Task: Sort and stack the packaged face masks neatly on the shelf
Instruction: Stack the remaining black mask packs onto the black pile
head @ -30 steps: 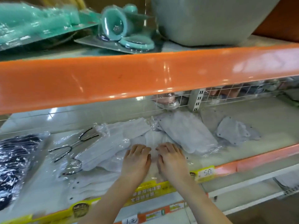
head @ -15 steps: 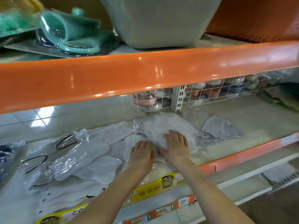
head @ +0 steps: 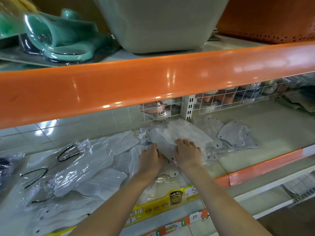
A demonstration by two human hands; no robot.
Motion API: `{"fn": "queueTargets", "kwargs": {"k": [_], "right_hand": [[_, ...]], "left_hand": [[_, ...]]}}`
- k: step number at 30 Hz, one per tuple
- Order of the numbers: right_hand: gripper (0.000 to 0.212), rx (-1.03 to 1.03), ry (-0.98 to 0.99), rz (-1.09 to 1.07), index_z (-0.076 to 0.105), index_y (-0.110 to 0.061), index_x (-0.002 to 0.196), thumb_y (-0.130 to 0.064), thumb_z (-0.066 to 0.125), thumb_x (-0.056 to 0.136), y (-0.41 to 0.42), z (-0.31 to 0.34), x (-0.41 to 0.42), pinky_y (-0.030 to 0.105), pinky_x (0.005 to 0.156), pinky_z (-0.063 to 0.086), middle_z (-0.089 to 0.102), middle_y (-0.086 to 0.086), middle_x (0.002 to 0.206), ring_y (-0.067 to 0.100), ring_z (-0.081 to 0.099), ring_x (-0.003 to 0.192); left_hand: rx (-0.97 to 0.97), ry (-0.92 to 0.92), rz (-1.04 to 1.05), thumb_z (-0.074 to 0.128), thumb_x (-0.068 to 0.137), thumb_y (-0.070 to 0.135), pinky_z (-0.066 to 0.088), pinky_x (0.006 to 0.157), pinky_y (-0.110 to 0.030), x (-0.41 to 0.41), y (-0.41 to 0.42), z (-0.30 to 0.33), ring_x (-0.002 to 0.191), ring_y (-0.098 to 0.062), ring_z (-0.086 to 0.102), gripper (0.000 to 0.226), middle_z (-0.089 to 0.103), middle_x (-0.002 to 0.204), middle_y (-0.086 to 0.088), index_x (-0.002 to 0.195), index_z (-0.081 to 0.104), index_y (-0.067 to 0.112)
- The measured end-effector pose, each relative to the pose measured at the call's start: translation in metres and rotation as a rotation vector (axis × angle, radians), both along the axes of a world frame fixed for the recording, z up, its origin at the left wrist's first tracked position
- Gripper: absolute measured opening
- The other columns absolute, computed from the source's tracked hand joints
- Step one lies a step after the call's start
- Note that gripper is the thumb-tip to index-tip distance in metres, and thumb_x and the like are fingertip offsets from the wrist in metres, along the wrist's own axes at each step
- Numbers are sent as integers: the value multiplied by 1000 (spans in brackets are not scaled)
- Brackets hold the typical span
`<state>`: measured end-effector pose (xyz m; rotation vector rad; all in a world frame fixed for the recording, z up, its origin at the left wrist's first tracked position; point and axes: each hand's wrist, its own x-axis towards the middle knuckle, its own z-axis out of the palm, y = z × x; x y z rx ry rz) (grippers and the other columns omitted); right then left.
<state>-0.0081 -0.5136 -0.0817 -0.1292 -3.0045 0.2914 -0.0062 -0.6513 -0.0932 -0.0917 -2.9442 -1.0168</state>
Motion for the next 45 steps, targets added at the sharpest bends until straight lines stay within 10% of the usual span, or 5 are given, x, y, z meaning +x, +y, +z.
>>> {"fn": "queueTargets", "kwargs": {"k": [9,18,26,38,45], "right_hand": [[21,-26,-15,-70,46,-12,116,-19,35,100,1,21,-6,32,66,37,65,11,108,33,61,100],[27,-66,-51,23,44,-16,123,-23,38,98,-5,18,6,34,70,37,62,10,115,32,59,106],[39,-94,206,139,53,-12,122,-25,48,86,-7,6,21,37,73,44,66,7,101,31,61,97],[47,-73,21,40,30,-18,142,-36,38,99,-18,-7,16,42,109,27,36,3,143,27,36,131],[44,-1238,129,182,55,-23,119,-56,46,92,-57,30,33,35,93,48,60,-3,117,17,57,113]], "left_hand": [[389,-65,26,43,91,-2,43,51,-24,-4,27,17,64,-19,58,64,56,77,-4,146,10,6],[970,-329,502,64,85,5,54,78,-41,-27,37,15,93,-30,60,35,61,111,-19,116,49,3],[877,-338,362,54,86,5,39,54,-30,-27,36,31,57,-23,50,20,52,58,-5,68,50,12],[610,-12,281,43,90,-5,41,46,-12,5,-32,49,60,-14,53,35,61,77,-3,121,54,6],[153,296,168,36,92,-10,46,67,-20,39,-69,68,90,-25,62,57,60,123,-16,144,39,14]]}}
